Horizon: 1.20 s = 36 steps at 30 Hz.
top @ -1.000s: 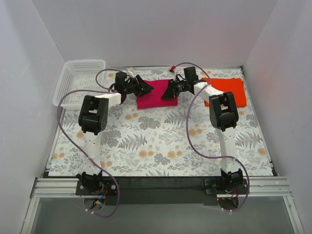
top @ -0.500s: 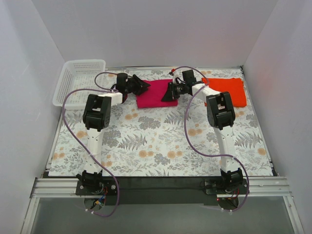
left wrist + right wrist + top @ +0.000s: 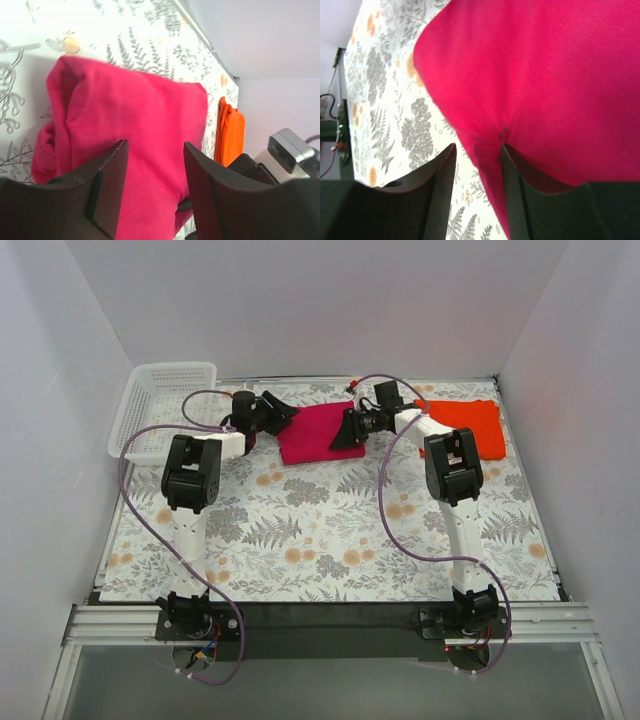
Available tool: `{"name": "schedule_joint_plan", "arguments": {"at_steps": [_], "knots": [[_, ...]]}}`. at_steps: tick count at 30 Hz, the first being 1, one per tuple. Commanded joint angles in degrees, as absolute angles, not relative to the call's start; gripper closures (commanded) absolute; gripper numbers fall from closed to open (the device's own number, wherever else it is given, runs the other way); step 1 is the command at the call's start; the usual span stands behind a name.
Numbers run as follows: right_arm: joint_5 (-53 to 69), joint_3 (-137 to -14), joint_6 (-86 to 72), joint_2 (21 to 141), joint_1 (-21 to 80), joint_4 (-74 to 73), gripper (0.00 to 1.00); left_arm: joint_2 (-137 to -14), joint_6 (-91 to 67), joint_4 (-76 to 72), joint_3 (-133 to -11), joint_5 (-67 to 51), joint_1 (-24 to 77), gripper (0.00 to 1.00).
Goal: Fold and stack the t-shirts
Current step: Fold the tshirt
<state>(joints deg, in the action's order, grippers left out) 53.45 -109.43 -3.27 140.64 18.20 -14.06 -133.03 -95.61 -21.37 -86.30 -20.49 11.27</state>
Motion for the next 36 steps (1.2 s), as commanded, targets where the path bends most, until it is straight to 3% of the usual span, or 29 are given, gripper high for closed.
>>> {"name": "schedule_joint_plan", "arguments": {"at_steps": [1,7,13,18,26,36], "knots": [[60.02,-112.41,-0.26,135.63,15.65,-17.58,0.59,-125.35,-92.03,-25.13,-86.04,-22.05,10.63,0.53],[60.92,-113.11,-0.44,131.14,12.22,-17.58,0.59,-118.84,-87.80,-23.73,-83.85,-27.15,10.63,0.52],[56.16,-116.54,-8.16,135.51,11.78,-17.14,0.61,-117.07,-93.42,-26.62,-78.15,-39.01,10.72,0.52],[58.53,-116.90,-11.95,138.34,12.83,-15.73,0.71,-119.96,-95.10,-26.99,-77.78,-43.59,11.95,0.53],[57.57,-111.98,-12.30,140.53,14.41,-15.29,0.82,-123.13,-93.43,-24.70,-74.98,-43.07,12.66,0.53],[49.67,-107.67,-9.32,141.15,14.06,-17.14,0.83,-123.05,-90.79,-21.71,-68.21,-37.45,12.31,0.55]]}}
